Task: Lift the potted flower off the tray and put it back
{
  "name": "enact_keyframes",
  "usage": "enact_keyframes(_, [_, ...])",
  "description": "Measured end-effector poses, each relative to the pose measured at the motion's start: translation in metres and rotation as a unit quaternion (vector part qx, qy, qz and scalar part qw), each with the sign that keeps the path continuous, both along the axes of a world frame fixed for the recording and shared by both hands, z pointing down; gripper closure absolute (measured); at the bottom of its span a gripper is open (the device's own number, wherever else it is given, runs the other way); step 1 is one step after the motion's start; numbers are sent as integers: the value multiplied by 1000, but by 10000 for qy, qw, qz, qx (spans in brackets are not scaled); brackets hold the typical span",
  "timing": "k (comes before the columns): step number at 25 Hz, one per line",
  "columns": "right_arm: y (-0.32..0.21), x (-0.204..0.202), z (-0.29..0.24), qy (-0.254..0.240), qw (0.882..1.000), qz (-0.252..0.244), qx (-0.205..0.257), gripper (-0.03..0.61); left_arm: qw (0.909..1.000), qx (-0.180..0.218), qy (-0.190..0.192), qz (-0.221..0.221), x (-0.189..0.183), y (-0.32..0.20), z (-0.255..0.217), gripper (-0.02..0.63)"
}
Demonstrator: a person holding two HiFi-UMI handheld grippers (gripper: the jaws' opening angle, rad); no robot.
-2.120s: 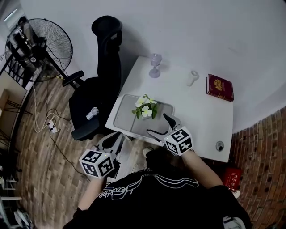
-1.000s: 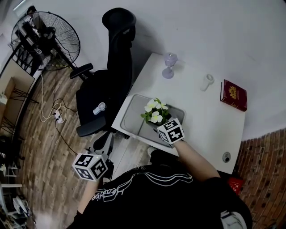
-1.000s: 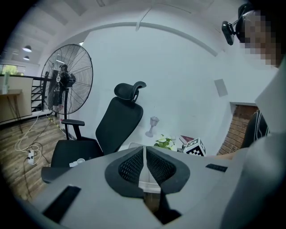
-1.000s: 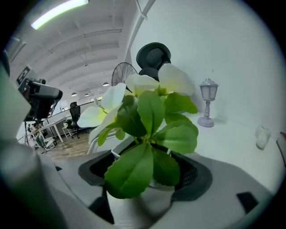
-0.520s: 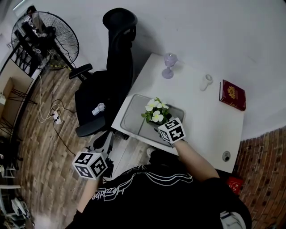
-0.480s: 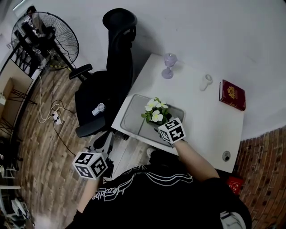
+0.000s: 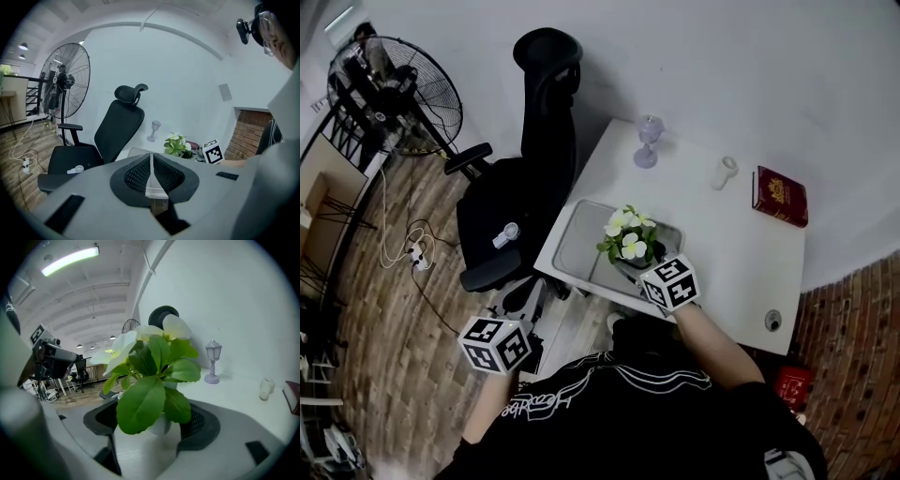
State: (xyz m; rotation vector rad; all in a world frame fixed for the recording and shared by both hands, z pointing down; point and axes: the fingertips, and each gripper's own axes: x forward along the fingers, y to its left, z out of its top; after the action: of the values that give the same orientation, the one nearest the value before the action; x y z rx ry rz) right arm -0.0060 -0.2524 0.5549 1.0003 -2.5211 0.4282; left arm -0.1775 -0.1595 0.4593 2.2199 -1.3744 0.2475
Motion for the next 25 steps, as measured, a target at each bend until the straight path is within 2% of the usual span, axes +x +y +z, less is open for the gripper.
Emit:
enact_keyframes(8, [52, 19, -64, -663, 9971, 55, 380, 209, 9992, 32, 139, 385, 30, 11, -4, 571])
enact_keyframes(15, [88, 39, -107, -1029, 9931, 85, 559, 209, 9964, 74, 227, 818, 59, 12, -10, 571])
enact_keyframes(21, [108, 43, -117, -1117, 9909, -5, 745, 210, 9932, 101, 251, 1134, 77, 14, -11, 571])
enact_keyframes(25, [112, 40, -111, -1150, 9907, -6, 730, 210, 9927, 35, 212, 1186, 77, 15, -5, 571])
